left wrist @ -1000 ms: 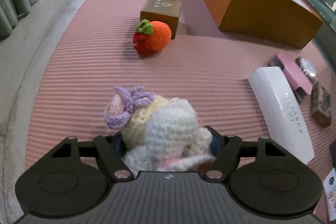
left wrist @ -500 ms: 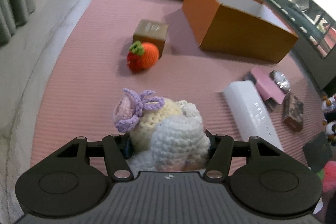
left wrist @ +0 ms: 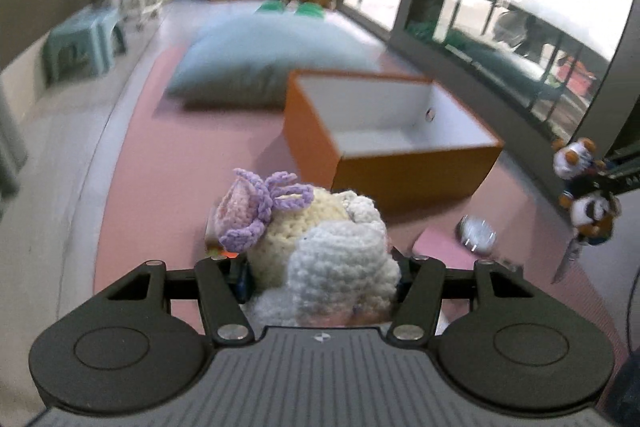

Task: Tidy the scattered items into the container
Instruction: 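Carry the bunny and the plush dog over the open cardboard box with both tools, then open the left tool to drop the bunny while the right tool releases the dog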

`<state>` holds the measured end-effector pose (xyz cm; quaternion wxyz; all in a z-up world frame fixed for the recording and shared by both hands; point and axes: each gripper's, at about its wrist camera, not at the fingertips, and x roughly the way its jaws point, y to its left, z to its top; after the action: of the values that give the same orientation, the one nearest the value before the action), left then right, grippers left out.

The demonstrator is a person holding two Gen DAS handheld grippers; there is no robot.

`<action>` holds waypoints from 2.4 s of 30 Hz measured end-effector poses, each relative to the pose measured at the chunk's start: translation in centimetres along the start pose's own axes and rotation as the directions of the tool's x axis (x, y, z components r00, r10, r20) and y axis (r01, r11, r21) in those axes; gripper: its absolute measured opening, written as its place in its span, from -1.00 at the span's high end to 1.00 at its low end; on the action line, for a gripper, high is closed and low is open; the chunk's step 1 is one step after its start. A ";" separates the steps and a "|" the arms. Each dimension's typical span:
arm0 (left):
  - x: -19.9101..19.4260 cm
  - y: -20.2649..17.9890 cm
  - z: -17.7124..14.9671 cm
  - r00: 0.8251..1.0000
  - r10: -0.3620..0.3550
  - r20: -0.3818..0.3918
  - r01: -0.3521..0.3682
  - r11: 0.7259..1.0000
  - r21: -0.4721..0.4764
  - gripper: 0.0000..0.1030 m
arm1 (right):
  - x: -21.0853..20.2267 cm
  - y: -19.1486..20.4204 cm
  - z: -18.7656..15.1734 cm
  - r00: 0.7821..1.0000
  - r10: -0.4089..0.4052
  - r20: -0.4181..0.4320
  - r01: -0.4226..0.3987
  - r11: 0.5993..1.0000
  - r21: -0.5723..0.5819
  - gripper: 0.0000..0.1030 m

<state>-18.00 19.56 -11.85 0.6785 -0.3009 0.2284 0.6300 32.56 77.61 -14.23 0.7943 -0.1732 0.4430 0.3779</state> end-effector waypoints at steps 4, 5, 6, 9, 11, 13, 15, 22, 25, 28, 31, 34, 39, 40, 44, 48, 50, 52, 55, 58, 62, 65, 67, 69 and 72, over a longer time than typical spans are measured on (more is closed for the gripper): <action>0.9 -0.9 3.6 0.999 -0.020 0.041 0.019 1.000 0.023 -0.32 | -0.9 0.7 3.7 0.998 0.029 0.063 -0.026 0.999 -0.039 0.17; 1.3 -1.2 4.3 0.999 -0.019 0.049 0.018 0.999 0.031 -0.32 | -1.0 0.9 4.6 0.997 0.035 0.076 -0.031 0.998 -0.048 0.17; 1.7 -1.4 5.1 0.998 -0.014 0.059 0.012 0.999 0.035 -0.32 | -1.1 1.1 5.5 0.995 0.040 0.090 -0.035 0.998 -0.058 0.17; 3.3 -2.1 7.5 0.997 -0.002 0.081 -0.002 0.999 0.046 -0.32 | -1.2 1.4 7.6 0.991 0.057 0.120 -0.048 0.996 -0.076 0.17; 4.5 -2.8 9.0 0.996 -0.007 0.093 0.000 0.997 0.071 -0.32 | -1.0 1.7 8.8 0.988 0.071 0.134 -0.060 0.995 -0.085 0.18; 5.8 -3.6 10.6 0.994 -0.003 0.108 -0.008 0.995 0.102 -0.32 | -0.6 1.9 10.1 0.985 0.084 0.148 -0.071 0.993 -0.089 0.18; 7.0 -4.0 12.2 0.992 0.013 0.123 -0.027 0.993 0.116 -0.32 | -0.2 1.8 11.1 0.982 0.095 0.162 -0.082 0.993 -0.085 0.18; 12.5 -3.7 16.2 0.993 0.049 0.111 -0.061 0.992 0.107 -0.33 | 1.8 0.3 15.9 0.965 0.116 0.237 -0.114 0.993 -0.022 0.18; 15.5 -3.1 16.5 0.995 0.071 0.063 -0.076 0.994 0.082 -0.33 | 3.4 -0.2 17.8 0.960 0.122 0.252 -0.126 0.992 0.000 0.18; 18.2 -2.2 16.2 0.997 0.077 0.009 -0.077 0.996 0.047 -0.33 | 5.6 -0.9 19.1 0.960 0.133 0.246 -0.146 0.989 0.038 0.18; 20.3 -1.5 15.4 0.993 0.110 -0.037 -0.109 0.994 0.017 -0.33 | 8.1 -1.5 19.7 0.964 0.148 0.222 -0.171 0.982 0.084 0.18; 22.2 -1.0 14.8 0.989 0.126 -0.078 -0.125 0.992 0.019 -0.33 | 10.6 -2.0 19.6 0.966 0.166 0.196 -0.194 0.972 0.132 0.18; 24.0 -0.5 13.6 0.978 0.150 -0.144 -0.145 0.989 0.044 -0.33 | 14.1 -2.5 19.1 0.965 0.212 0.152 -0.240 0.950 0.197 0.18; 24.4 -0.4 13.4 0.976 0.153 -0.152 -0.148 0.988 0.047 -0.33 | 14.8 -2.5 19.0 0.965 0.221 0.143 -0.247 0.947 0.204 0.18; 25.4 0.1 13.0 0.969 0.176 -0.174 -0.170 0.984 0.050 -0.35 | 17.3 -2.3 18.8 0.961 0.253 0.114 -0.274 0.930 0.246 0.18; 26.7 0.5 12.8 0.953 0.191 -0.234 -0.178 0.981 0.073 -0.36 | 20.0 -1.8 18.8 0.932 0.361 0.038 -0.360 0.906 0.221 0.18; 27.2 0.1 12.8 0.946 0.200 -0.257 -0.177 0.978 0.109 -0.37 | 21.2 -1.1 18.7 0.924 0.382 -0.006 -0.371 0.903 0.215 0.18; 27.6 -0.3 12.7 0.937 0.205 -0.283 -0.170 0.975 0.144 -0.37 | 22.4 -0.5 18.3 0.920 0.389 -0.052 -0.371 0.905 0.207 0.18; 28.1 -1.3 11.9 0.926 0.239 -0.292 -0.171 0.955 0.242 -0.39 | 24.0 0.4 17.6 0.911 0.392 -0.124 -0.362 0.907 0.214 0.18; 28.3 -1.9 11.1 0.920 0.271 -0.284 -0.175 0.931 0.322 -0.47 | 25.0 1.6 16.8 0.900 0.392 -0.192 -0.359 0.915 0.185 0.18; 28.1 -2.1 10.3 0.920 0.288 -0.267 -0.177 0.910 0.375 -0.50 | 25.5 2.2 16.2 0.898 0.382 -0.218 -0.354 0.922 0.156 0.15; 28.1 -2.1 10.4 0.924 0.281 -0.258 -0.170 0.909 0.381 -0.52 | 25.7 2.3 16.0 0.898 0.379 -0.226 -0.353 0.924 0.146 0.14; 27.9 -2.0 10.4 0.927 0.274 -0.258 -0.164 0.911 0.379 -0.53 | 25.7 2.4 16.0 0.896 0.378 -0.231 -0.355 0.925 0.137 0.13; 27.8 -1.9 10.5 0.930 0.268 -0.253 -0.161 0.913 0.374 -0.53 | 25.6 2.4 16.0 0.899 0.369 -0.235 -0.348 0.929 0.126 0.08; 27.9 -1.8 10.6 0.937 0.247 -0.246 -0.153 0.925 0.347 -0.53 | 25.4 2.3 15.9 0.903 0.366 -0.225 -0.350 0.930 0.110 0.01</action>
<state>-14.13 46.93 -23.30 0.6098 -0.2482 0.4534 0.6008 48.16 100.18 -26.57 0.6569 -0.1070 0.5731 0.4781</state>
